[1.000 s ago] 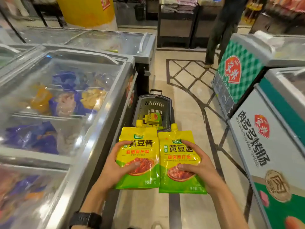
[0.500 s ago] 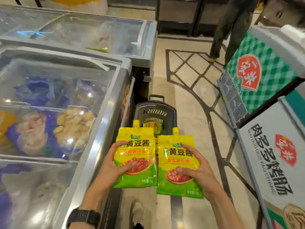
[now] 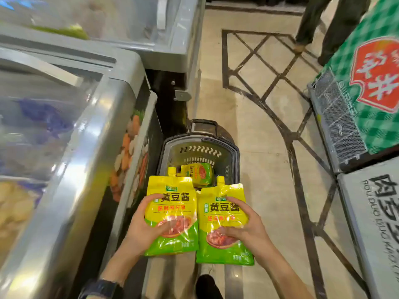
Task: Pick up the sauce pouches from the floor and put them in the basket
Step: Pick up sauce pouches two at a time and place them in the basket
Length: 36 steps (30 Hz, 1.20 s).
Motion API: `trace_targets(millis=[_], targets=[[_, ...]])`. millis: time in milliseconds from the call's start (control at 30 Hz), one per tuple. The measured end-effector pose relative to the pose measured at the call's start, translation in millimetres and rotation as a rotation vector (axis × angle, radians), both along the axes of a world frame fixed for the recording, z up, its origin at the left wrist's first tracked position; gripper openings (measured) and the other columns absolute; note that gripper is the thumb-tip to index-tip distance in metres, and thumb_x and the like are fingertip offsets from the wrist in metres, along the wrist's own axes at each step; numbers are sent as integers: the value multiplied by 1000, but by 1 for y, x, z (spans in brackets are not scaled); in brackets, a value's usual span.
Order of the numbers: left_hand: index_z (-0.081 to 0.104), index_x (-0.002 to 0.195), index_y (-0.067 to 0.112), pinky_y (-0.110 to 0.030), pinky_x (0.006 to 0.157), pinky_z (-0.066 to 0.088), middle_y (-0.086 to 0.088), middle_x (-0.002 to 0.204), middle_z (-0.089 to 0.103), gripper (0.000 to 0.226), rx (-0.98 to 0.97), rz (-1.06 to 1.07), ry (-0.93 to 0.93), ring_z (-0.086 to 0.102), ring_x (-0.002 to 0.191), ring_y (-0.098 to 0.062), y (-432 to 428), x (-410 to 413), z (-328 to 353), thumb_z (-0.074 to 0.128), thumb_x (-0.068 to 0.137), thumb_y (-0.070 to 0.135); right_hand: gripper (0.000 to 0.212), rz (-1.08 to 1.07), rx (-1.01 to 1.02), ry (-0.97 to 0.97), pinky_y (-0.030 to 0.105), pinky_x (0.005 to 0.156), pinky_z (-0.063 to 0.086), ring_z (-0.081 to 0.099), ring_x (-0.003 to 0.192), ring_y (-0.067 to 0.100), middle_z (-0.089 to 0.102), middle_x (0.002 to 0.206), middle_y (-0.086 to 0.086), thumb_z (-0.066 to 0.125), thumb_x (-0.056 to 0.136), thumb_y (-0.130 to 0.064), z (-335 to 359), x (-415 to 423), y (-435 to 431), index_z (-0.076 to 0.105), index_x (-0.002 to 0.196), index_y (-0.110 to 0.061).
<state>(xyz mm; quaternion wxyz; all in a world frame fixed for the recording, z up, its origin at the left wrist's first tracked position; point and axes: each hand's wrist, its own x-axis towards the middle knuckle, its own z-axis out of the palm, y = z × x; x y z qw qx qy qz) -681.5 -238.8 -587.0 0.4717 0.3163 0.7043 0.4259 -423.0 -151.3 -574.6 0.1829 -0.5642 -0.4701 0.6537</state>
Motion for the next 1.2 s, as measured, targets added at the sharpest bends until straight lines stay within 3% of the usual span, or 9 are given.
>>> trace_targets(millis=[100, 233, 400, 667, 767, 900, 967, 1067, 1200], targets=[[57, 118, 10, -10, 69, 51, -9, 107, 68, 66, -44, -12, 42, 69, 81, 2, 41, -9, -75, 87, 62, -10, 77, 117, 29, -40, 8, 74, 49, 63, 92, -16, 67, 115, -15, 85, 62, 13, -71, -22, 47, 61, 123, -27], [57, 118, 18, -4, 73, 46, 5, 109, 65, 67, -82, -17, 120, 63, 86, 14, 79, -19, -172, 91, 63, -2, 83, 208, 54, -153, 27, 91, 53, 63, 107, 2, 65, 123, -10, 93, 57, -5, -174, -51, 90, 59, 124, -42], [54, 117, 38, -26, 92, 47, 5, 119, 61, 72, -118, -84, 142, 59, 106, -2, 101, -23, -276, 94, 61, 20, 92, 315, 116, -348, 40, 89, 54, 66, 95, 19, 65, 121, -4, 91, 55, -29, -288, -75, 108, 38, 117, -74], [52, 112, 50, -51, 100, 48, 2, 122, 59, 75, -189, -170, 180, 57, 115, -21, 112, -24, -413, 92, 64, 10, 84, 292, -14, -378, 37, 100, 49, 62, 108, 14, 60, 121, -15, 93, 59, -12, -414, -77, 115, 57, 131, -38], [47, 111, 51, -41, 97, 46, 3, 118, 57, 77, -206, -212, 260, 56, 109, -18, 107, -19, -445, 92, 64, 10, 85, 257, -50, -382, 33, 95, 53, 65, 111, 21, 60, 127, -9, 89, 65, -4, -445, -73, 116, 54, 135, -38], [50, 130, 36, -28, 85, 41, -3, 120, 47, 73, -307, -230, 471, 55, 107, -23, 106, -16, -464, 89, 71, 23, 93, 254, -98, -533, 31, 109, 42, 40, 139, 20, 35, 154, 3, 75, 78, 2, -467, -64, 111, 34, 147, -45], [49, 142, 28, -38, 101, 45, -15, 140, 40, 77, -409, -282, 621, 50, 126, -32, 105, -8, -458, 85, 75, 16, 98, 391, 52, -744, 36, 117, 35, 21, 150, 24, 15, 164, 7, 75, 76, 2, -459, -69, 107, 29, 151, -41], [46, 147, 25, -55, 118, 23, -23, 163, 13, 84, -341, -419, 953, 14, 151, -42, 118, 4, -440, 74, 74, -7, 103, 666, 360, -875, 43, 125, 13, -3, 153, 29, -7, 166, 10, 83, 73, -9, -436, -94, 121, 24, 155, -28], [34, 154, 25, -63, 121, 10, -20, 165, 9, 77, -234, -677, 1095, 5, 152, -41, 158, 3, -453, 70, 86, 26, 69, 875, 487, -876, 53, 123, 0, -13, 152, 30, -16, 165, 9, 46, 99, -38, -458, -110, 134, 11, 158, -27]])
